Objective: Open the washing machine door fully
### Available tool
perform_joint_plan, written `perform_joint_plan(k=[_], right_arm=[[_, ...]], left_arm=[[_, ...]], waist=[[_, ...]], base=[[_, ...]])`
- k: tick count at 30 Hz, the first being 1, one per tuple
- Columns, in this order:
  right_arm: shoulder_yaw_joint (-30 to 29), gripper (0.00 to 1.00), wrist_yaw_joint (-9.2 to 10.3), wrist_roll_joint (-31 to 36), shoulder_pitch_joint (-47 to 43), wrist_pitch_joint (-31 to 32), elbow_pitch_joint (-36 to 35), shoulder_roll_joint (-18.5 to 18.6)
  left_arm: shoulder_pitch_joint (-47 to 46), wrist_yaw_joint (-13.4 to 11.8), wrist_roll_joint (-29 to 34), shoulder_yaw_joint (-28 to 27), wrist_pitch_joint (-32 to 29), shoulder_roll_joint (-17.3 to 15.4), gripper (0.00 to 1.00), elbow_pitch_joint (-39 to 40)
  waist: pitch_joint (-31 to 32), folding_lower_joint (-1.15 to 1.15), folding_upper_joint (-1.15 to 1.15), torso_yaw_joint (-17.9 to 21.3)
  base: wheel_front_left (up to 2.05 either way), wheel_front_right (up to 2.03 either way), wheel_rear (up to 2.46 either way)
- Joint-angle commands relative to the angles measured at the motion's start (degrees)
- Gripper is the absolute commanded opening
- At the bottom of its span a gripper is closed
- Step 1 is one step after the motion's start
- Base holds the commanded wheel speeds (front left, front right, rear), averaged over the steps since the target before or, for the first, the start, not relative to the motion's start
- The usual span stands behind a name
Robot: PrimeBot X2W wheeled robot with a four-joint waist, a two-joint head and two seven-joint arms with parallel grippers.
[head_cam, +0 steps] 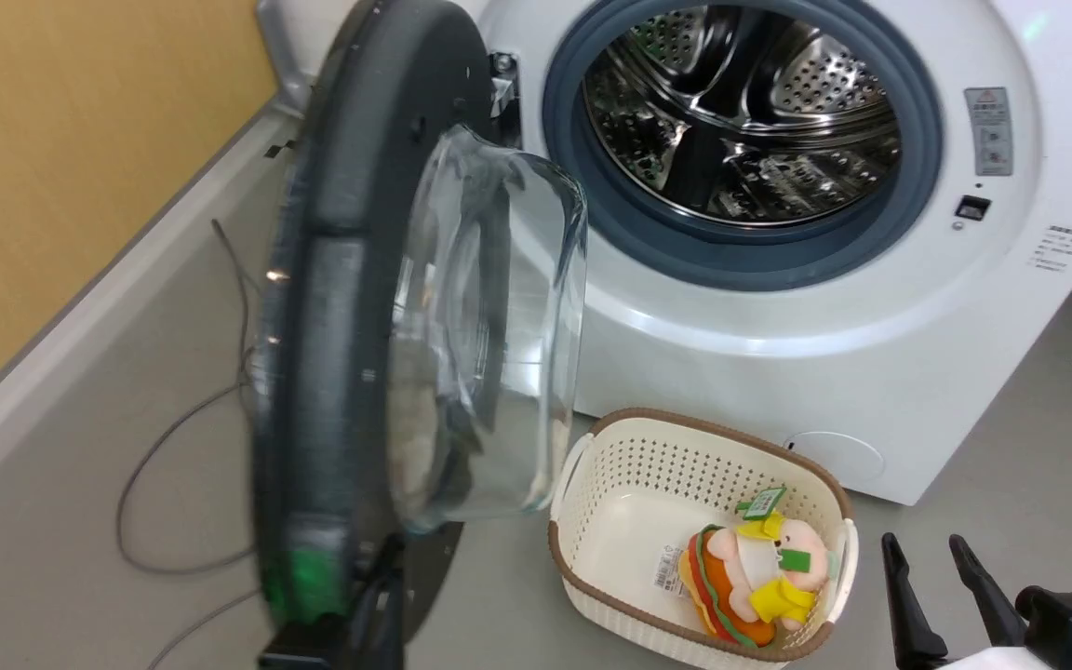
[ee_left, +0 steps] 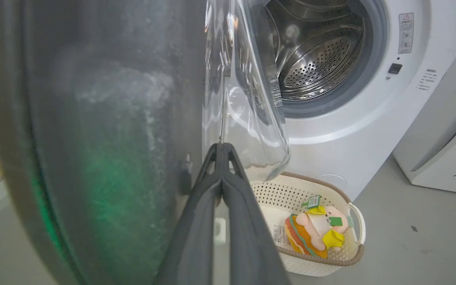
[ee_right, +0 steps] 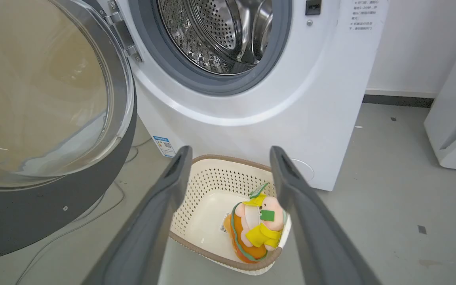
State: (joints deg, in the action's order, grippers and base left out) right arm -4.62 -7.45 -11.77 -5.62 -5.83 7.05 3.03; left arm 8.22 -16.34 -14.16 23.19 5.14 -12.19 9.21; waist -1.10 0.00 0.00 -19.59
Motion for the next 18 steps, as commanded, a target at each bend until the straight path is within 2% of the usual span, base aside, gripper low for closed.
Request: perform_joint_plan(k=[1,11,18], right_arm=[[0.0,1.0,-0.03,-0.2,-0.1,0.0,0.1,-0.1],[-0.1,1.0,-0.03,-0.3,0.4,0.0,0.4,-0.1],[-0.5,1.0,-0.03,-0.3,0.7,0.0,0.4,-0.1]], left_arm=[[0.4,-0.4,-0.3,-0.8,0.8,-0.5,0.0,-0.5],[-0.6,-2.4,-3.5,-10.4,6.1,-4.0,0.0,-6.3],[-3.3,-1.9,-5.9,-16.1,8.3,-6.4,0.0,-10.2]], waist=[[-0.3,0.0,0.0,-0.4],[-1.4,0.0,0.0,-0.8],[-2.1,0.0,0.0,-1.2]], base=[[0.0,0.0,0.0],[0.0,0.0,0.0],[0.0,0.0,0.0]])
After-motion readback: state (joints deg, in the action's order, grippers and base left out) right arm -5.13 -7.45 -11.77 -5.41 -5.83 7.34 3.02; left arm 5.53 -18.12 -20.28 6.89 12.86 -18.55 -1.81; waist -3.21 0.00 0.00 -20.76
